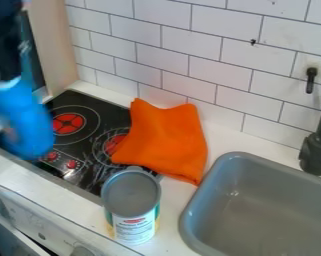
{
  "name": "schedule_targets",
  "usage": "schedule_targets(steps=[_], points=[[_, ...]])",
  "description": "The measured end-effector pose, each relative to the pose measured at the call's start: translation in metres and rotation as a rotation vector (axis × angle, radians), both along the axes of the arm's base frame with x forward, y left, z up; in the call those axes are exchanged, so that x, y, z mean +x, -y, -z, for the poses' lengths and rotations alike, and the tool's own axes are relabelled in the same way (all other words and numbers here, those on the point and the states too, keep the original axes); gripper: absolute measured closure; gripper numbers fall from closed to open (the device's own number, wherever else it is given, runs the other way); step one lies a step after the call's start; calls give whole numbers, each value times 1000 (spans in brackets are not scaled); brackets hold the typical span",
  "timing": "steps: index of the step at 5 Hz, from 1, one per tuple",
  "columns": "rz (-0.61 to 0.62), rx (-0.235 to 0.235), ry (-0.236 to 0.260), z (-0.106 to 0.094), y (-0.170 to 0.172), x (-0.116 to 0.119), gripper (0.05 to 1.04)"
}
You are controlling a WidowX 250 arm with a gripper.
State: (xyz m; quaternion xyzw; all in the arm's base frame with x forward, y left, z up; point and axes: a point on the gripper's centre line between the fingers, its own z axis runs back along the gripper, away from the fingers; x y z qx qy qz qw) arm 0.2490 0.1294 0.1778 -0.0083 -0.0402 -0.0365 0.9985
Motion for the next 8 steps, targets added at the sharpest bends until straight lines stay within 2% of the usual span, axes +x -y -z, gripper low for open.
schedule_targets(steps=[1,2,3,4,5,7,8], points=[[11,22,60,-11,5,25,669],[2,25,71,0,-1,49,669],[-43,40,114,8,-12,72,669],[-75,5,128,15,-20,99,669],[-101,-2,136,10,-24,112,669],[-169,-9,75,24,-16,137,669],[-178,17,43,28,-9,148,669]])
